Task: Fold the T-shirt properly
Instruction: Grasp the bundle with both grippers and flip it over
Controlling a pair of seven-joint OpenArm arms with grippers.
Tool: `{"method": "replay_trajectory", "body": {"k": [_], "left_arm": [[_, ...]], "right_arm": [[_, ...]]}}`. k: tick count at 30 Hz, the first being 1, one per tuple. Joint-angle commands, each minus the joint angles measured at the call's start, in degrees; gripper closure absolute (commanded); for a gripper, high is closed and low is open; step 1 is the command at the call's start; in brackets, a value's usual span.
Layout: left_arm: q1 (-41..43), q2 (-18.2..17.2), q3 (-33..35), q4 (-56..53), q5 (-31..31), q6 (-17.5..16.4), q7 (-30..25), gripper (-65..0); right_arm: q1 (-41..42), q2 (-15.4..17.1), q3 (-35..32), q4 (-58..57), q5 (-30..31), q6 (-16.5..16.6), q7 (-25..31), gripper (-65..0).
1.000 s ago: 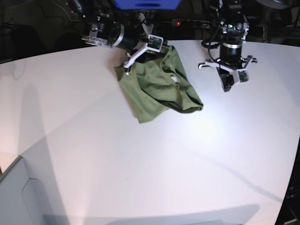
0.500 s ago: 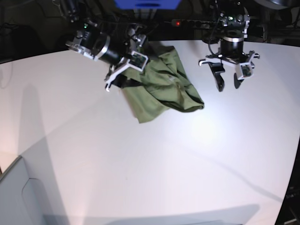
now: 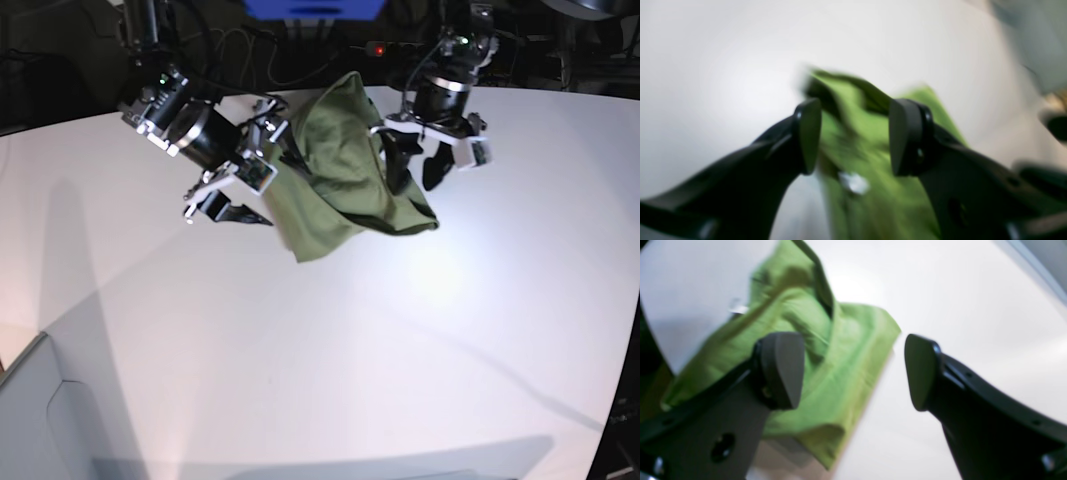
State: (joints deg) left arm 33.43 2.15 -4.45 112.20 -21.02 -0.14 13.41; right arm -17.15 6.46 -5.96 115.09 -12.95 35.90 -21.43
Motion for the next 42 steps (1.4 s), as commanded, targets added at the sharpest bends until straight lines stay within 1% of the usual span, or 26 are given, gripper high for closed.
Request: {"method": "replay_trajectory", "body": {"k": [1, 4, 8, 12, 15, 17, 20, 24, 25, 26, 27, 29, 30, 32, 33, 34, 36, 38, 40, 42], "left_arm": [[0.28, -0.09, 0.45, -1.83, 0.05, 0.63, -0.62, -31.7], [-1.39, -0.09, 0.98, -8.16, -0.04, 0.63, -0.71, -31.7], [-2.53, -0.53, -0.43, -12.29, -0.30, 0.63, -0.79, -31.7], [-3.06, -0.61, -3.51, -11.85, -0.39, 0.54, -0.44, -31.5], [-2.79, -0.70, -5.18, -10.00, -0.39, 0.36, -0.18, -31.4], [-3.23, -0.70, -5.62, -10.62, -0.13, 0.27, -0.18, -31.4], [-5.25, -2.02, -4.83, -13.35, -0.57, 0.27, -0.18, -31.3], [-7.80, -2.11, -2.63, -17.39, -0.57, 0.27, -0.18, -31.2], [-8.24, -2.11, -2.19, -18.00, -0.57, 0.27, -0.18, -31.0], [-8.68, -2.11, -1.93, -18.36, -0.57, 0.27, -0.18, -29.7], [-9.03, -2.02, -1.75, -18.71, -0.57, 0.19, -0.18, -27.1], [-9.83, -1.85, -1.75, -19.24, -0.57, 0.19, -0.18, -20.0], [-10.44, -1.85, -1.75, -19.85, -0.57, 0.19, -0.18, -15.4], [-11.67, -1.85, -1.75, -21.61, -0.57, 0.19, -0.18, -5.5], [-12.29, -1.85, -1.75, -22.58, -0.57, 0.19, -0.09, -1.5], [-12.99, -1.85, -1.66, -23.72, -0.57, 0.19, -0.09, 0.0], [-14.66, -2.02, -0.43, -26.18, -0.57, 0.19, -0.09, 0.0], [-16.24, -2.02, 1.33, -28.47, -0.22, 0.19, -0.09, 0.0], [-17.65, -2.20, 3.09, -29.96, -0.13, 0.19, -0.09, 0.0], [-19.06, -3.34, 5.28, -30.84, -0.30, 0.19, -0.09, 0.0]], "right_arm": [[0.75, -0.09, 0.20, 0.38, 1.04, 0.80, 1.52, -45.3], [1.81, 0.09, 0.20, -0.76, 0.95, 0.80, 1.52, -45.4], [1.98, 0.09, 0.20, -2.34, 0.95, 0.80, 1.52, -45.4], [2.07, 0.09, 0.20, -3.40, 0.95, 0.80, 1.52, -45.4], [2.25, 0.09, 0.20, -3.83, 0.95, 0.80, 1.52, -45.3], [2.33, 0.00, 0.20, -3.83, 0.95, 0.80, 1.52, -45.3], [2.42, -0.09, 0.20, -3.83, 0.95, 0.80, 1.52, -45.3], [3.39, 0.00, 0.20, -3.83, 0.95, 0.80, 1.43, -44.0], [3.74, 0.00, 0.20, -3.83, 0.95, 0.80, 1.43, -41.6], [3.74, 0.00, 0.20, -3.92, 0.95, 0.80, 1.34, -37.5], [3.92, 0.00, 0.20, -4.01, 0.95, 0.80, 1.08, -31.4], [4.62, 0.00, 0.20, -4.01, 0.95, 0.80, 0.11, -17.9], [4.71, 0.00, 0.20, -4.01, 0.95, 0.80, -0.68, -10.9], [5.06, 0.00, 0.20, -4.01, 0.95, 0.80, -2.17, -0.2], [5.15, 0.00, 0.20, -4.01, 0.95, 0.80, -2.61, 0.0], [5.23, 0.00, 0.20, -4.01, 0.95, 0.80, -2.70, -0.1], [4.97, 0.09, 0.20, -4.01, 0.95, 0.80, -2.61, -1.3], [4.88, 0.09, 0.37, -4.01, 0.95, 0.80, -2.61, -0.5], [4.71, 0.00, 2.13, -3.83, 0.95, 0.80, -2.61, -0.5], [4.62, -0.17, 3.71, -3.66, 0.95, 0.80, -2.61, -0.5]]}}
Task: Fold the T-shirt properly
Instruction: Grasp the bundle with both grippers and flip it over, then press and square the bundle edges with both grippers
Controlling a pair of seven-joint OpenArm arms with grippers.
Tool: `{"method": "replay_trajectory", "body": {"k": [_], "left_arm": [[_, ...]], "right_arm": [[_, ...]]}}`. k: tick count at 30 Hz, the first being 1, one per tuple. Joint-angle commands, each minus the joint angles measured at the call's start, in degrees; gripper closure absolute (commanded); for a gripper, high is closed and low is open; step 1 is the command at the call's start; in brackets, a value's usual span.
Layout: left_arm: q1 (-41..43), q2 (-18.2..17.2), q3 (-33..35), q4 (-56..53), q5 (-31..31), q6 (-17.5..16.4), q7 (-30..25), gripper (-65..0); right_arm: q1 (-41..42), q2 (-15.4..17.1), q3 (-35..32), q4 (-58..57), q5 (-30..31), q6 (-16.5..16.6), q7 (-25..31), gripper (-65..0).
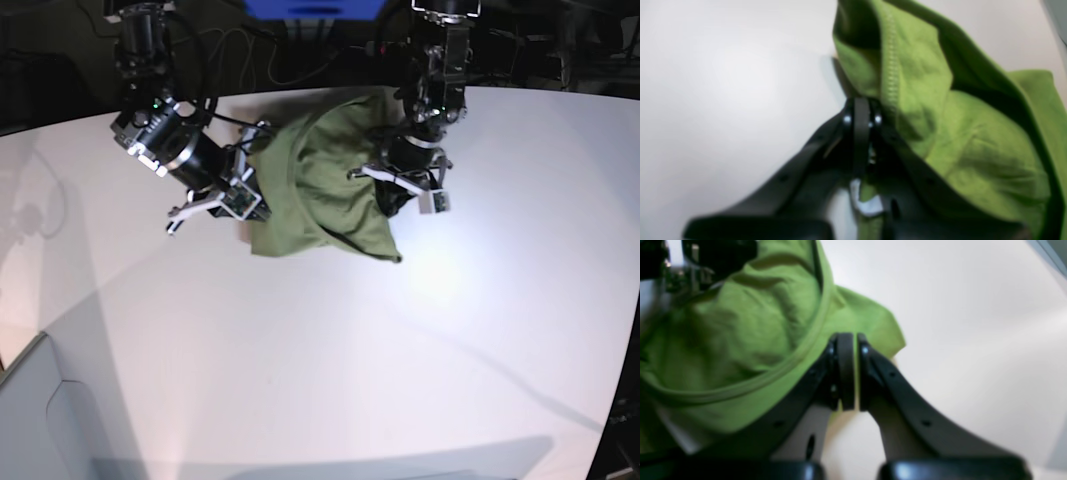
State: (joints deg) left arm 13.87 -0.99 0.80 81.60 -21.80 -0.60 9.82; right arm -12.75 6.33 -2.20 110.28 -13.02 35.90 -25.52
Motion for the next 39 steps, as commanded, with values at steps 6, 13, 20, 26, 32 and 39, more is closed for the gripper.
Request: {"method": "replay_trajectory", "body": {"k": [6, 13, 20, 26, 32, 39], "left_arm": [[-6.62, -4.15, 9.00, -6.66, 0.22, 0.65, 3.49, 0.0], [-20.42, -4.68, 19.55, -19.32, 0.22, 0.56, 3.41, 0.0], [-32.37, 0.07, 27.20, -28.99, 0.22, 0.56, 3.05, 0.0], [-34.31, -2.48, 26.67, -22.39, 0.22, 0.82, 5.43, 0.0], [-29.30, -10.57, 22.72, -2.79, 0.13, 1.00, 20.64, 0.0], [-7.32, -10.21, 3.73, 22.18, 0.13, 1.00, 29.43, 0.0]], "right_arm": [[-0.30, -0.04, 4.53, 1.41, 1.02, 0.80, 1.47, -0.5], [-2.59, -0.13, 9.10, 1.50, 1.02, 0.80, 1.47, -0.5], [-5.14, -0.13, 14.28, 1.50, 1.02, 0.80, 1.47, -0.5], [-4.96, -0.13, 15.69, 1.50, 1.02, 0.80, 1.47, -0.5], [-3.99, 0.05, 16.04, 0.97, 1.02, 0.80, 1.47, -0.5], [1.90, 0.22, 16.04, -6.06, 1.02, 0.89, 1.47, -0.5]]}}
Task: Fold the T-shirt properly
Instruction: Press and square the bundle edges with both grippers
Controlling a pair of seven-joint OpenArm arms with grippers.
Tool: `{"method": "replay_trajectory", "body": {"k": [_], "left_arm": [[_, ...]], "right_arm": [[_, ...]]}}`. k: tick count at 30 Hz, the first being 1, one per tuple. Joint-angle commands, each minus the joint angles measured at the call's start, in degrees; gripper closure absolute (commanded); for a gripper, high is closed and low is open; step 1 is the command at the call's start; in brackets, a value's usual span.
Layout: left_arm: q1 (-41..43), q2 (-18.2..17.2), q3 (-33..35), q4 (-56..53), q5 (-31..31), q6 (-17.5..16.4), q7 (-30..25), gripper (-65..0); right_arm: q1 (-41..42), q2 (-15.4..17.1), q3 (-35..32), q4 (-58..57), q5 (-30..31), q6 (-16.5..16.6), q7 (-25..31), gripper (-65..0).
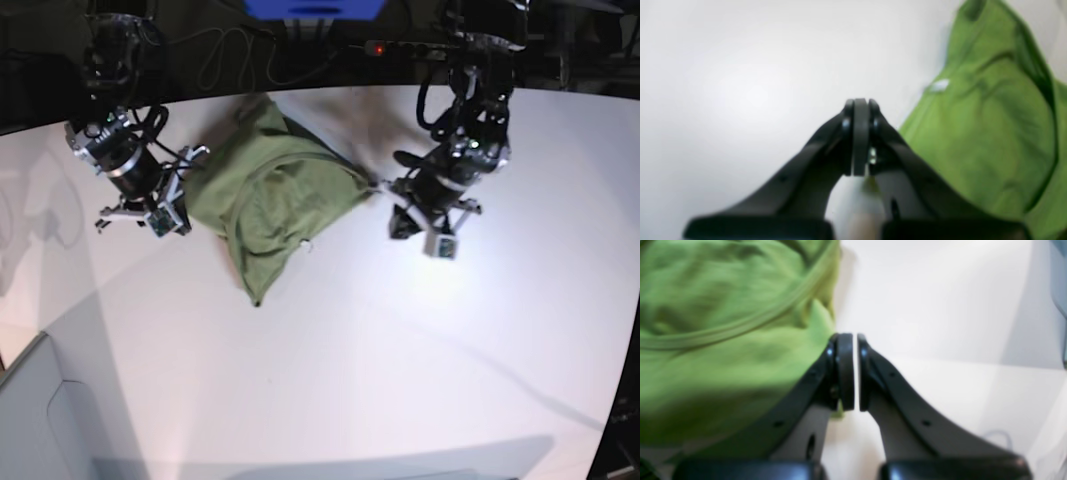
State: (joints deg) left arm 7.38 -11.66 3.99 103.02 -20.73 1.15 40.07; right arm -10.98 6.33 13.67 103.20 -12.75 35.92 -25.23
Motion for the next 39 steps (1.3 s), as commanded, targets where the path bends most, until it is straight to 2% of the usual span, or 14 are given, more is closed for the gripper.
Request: {"method": "replay_trajectory", "body": {"k": [1, 5, 10, 17, 23, 27, 29, 33, 35, 39], "left_arm": [[1.99, 1.77, -0.52, 1.81, -0.85, -0.93, -1.00, 0.0], [9.02, 6.34, -1.84, 1.29, -0.32, -1.02, -2.67, 0.0], [9.72, 8.54, 0.63, -8.65, -0.32, -0.75, -8.65, 0.0], [2.78, 8.80, 5.46, -18.14, -0.50, -0.66, -15.06, 0.0], [-4.17, 10.12, 5.81, -20.52, -0.32, -0.66, -14.98, 0.0], [-4.96, 9.42, 5.81, -17.62, -0.76, -0.66, -14.89, 0.0], [-4.17, 9.24, 5.73, -13.75, -0.76, -0.66, -14.89, 0.0], [-1.18, 6.87, 3.53, -4.43, -0.50, -0.66, -14.89, 0.0], [0.84, 6.08, 0.54, 0.23, -0.32, -0.66, -14.80, 0.0], [4.97, 4.06, -8.78, 3.92, -0.68, -0.66, -14.80, 0.0]], "right_arm": [[1.27, 0.31, 0.17, -0.56, 0.75, 0.87, 1.28, -0.5], [4.35, 1.01, 0.09, -5.66, 0.75, 0.96, 1.45, -0.5], [5.75, 1.01, -0.18, -8.82, 0.75, 0.96, 1.54, -0.5], [1.44, 0.66, -0.35, -8.91, 0.75, 0.96, 1.72, -0.5], [-2.16, 0.66, 0.09, -8.74, 0.75, 0.96, 1.72, -0.5], [-3.13, 0.93, 3.08, -7.07, 0.75, 0.96, 1.81, -0.4], [-3.48, 0.57, 6.68, -4.08, 0.75, 0.96, 1.81, -0.4], [-4.62, -0.57, 8.88, 3.22, 0.75, 0.96, 1.28, -0.4], [-6.82, -0.83, 8.35, 8.14, 0.84, 0.96, 1.37, -0.4], [-11.21, -4.53, 2.20, 14.12, 0.84, 0.96, 1.54, -0.4]]}}
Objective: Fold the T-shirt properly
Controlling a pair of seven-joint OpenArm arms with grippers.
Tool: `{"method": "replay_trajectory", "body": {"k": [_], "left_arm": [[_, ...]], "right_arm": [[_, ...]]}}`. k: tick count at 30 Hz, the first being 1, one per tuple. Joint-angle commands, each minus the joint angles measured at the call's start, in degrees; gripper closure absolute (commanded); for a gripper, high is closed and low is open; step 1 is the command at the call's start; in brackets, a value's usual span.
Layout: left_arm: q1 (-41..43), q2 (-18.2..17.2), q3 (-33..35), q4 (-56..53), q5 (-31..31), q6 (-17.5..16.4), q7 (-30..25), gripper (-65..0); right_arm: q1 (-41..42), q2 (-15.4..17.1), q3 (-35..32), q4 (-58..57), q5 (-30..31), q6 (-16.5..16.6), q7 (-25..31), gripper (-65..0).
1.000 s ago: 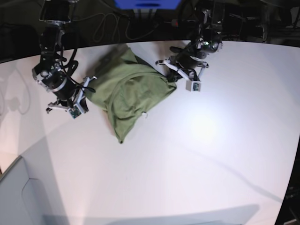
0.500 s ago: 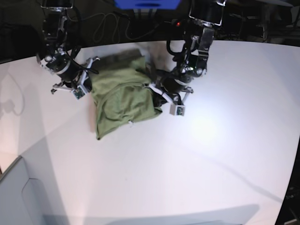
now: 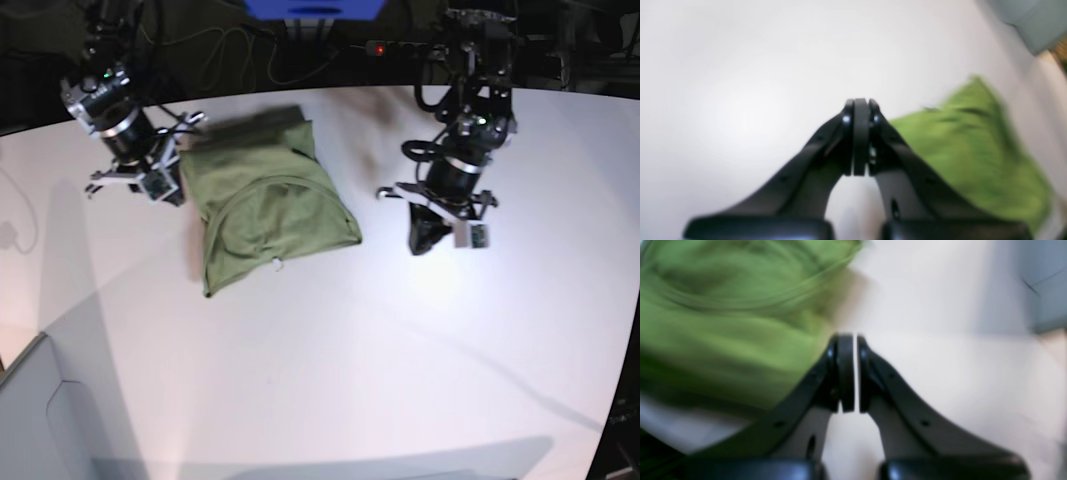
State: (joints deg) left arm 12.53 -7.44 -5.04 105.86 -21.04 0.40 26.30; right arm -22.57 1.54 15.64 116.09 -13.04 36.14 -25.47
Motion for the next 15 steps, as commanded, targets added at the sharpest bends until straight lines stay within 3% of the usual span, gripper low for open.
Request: {"method": "replay_trajectory", "body": {"k": [1, 7, 12, 15], "left_arm": [[0.96, -0.16, -2.74, 1.26, -0.46, 0.08, -1.03, 0.0], [6.15, 0.19, -17.25, 1.34, -0.63, -0.27, -1.03, 0.0], [8.52, 0.19, -21.29, 1.52, -0.63, -0.27, -1.03, 0.0], [9.84, 0.19, -21.47, 1.61, -0.63, -0.27, -1.12, 0.0]], "right_arm": [[-0.51, -0.44, -1.62, 1.40, 1.13, 0.74, 1.87, -0.4], [-0.51, -2.02, -10.23, -3.87, 1.13, 0.74, 1.96, -0.4], [0.55, -1.94, -13.05, -9.76, 1.13, 0.74, 2.22, -0.4], [0.46, -1.94, -13.92, -14.07, 1.13, 0.74, 5.47, -0.4]]}}
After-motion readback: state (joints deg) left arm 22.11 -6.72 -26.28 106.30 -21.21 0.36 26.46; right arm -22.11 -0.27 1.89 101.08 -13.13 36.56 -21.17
